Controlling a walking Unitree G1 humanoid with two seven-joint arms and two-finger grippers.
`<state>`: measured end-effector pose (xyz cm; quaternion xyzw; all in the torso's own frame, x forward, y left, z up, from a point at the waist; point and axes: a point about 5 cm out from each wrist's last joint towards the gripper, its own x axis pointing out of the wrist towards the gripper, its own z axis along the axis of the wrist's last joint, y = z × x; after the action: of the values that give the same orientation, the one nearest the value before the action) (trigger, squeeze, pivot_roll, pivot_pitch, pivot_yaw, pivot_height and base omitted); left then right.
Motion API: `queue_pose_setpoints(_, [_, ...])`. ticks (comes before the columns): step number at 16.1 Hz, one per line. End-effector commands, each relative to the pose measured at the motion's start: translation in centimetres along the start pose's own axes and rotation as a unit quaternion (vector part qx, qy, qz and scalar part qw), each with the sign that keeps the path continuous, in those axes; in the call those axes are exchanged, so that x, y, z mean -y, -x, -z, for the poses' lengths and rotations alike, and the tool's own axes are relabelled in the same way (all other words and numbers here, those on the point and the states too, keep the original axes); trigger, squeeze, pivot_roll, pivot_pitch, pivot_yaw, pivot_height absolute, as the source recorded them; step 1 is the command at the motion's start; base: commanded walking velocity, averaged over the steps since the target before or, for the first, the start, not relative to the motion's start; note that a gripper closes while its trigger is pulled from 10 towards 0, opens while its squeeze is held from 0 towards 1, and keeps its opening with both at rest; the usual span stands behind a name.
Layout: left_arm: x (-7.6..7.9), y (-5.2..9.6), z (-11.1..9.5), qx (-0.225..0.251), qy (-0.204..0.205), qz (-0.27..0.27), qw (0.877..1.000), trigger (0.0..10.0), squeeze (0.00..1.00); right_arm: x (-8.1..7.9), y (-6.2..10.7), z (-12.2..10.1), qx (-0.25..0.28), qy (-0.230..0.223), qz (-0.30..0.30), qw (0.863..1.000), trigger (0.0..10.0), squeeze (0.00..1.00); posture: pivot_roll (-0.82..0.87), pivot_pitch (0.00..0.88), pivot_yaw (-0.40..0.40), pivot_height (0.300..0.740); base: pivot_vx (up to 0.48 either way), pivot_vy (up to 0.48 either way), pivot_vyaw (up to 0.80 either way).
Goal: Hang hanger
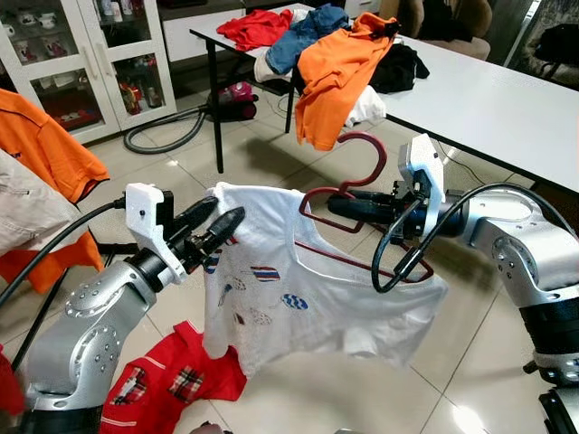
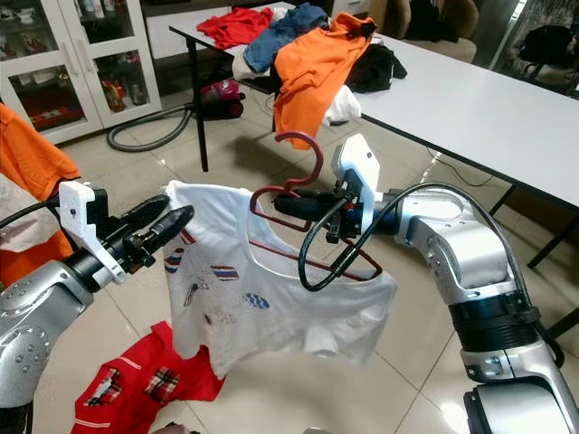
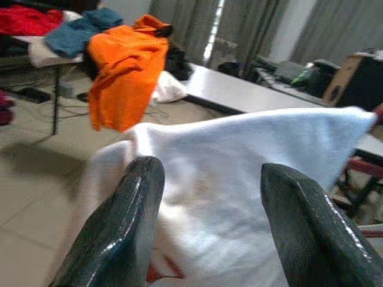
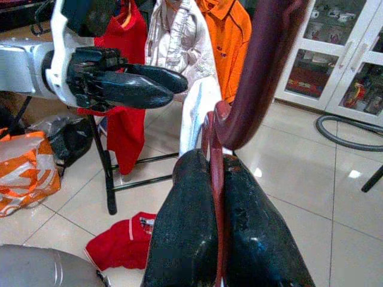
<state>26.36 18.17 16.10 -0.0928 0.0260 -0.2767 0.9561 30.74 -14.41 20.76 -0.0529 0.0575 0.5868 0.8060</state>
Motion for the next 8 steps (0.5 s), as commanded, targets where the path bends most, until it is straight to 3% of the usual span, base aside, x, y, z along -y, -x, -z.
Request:
queue_pose_setpoints(1, [-0.4,-0.1,-0.3,0.007,-0.007,-0.014,1.0,10.0,0.0,0.2,-0.2,-1.1,0.013,0.021,-0.003,1.0,10.0,0.0,-0.1,0.0,-0.067,0.74,0.0,0.0,0.0])
queue_pose_setpoints(3, [-0.7,-0.2,-0.7,0.014,-0.014,-0.023,1.0,10.0,0.0,0.1,-0.3,-1.2,0.014,0.021,-0.008,1.0,10.0,0.0,-0.11,0.0,-0.064,0.74,0.0,0.0,0.0])
queue_pose_setpoints(4, [-0.8,-0.3,-0.9,0.019,-0.012,-0.029,0.999,10.0,1.0,0.0,-0.2,-1.1,0.014,0.02,-0.01,1.0,10.0,0.0,-0.11,0.0,-0.063,0.74,0.0,0.0,0.0])
queue_pose_setpoints(5, [-0.8,-0.4,-0.8,0.02,-0.011,-0.028,0.999,10.0,1.0,0.0,-0.2,-1.1,0.015,0.019,-0.012,1.0,10.0,0.0,-0.11,0.0,-0.063,0.74,0.0,0.0,0.0])
queue_pose_setpoints(6, [-0.6,-0.8,-0.6,0.018,-0.014,-0.023,0.999,10.0,0.89,-0.2,-0.2,-1.2,0.015,0.018,-0.019,1.0,10.0,0.0,-0.1,0.0,-0.063,0.74,0.0,0.0,0.0])
queue_pose_setpoints(7, [-0.5,-1.1,-0.6,0.019,-0.011,-0.018,1.0,10.0,0.29,-0.3,-0.3,-1.2,0.015,0.017,-0.022,0.999,10.0,0.0,-0.11,0.0,-0.062,0.74,0.0,0.0,0.0])
queue_pose_setpoints(8, [-0.2,-1.5,-0.5,0.017,-0.013,-0.012,1.0,10.0,0.0,-0.5,-0.4,-1.2,0.015,0.018,-0.027,0.999,10.0,0.0,-0.11,0.0,-0.061,0.74,0.0,0.0,0.0])
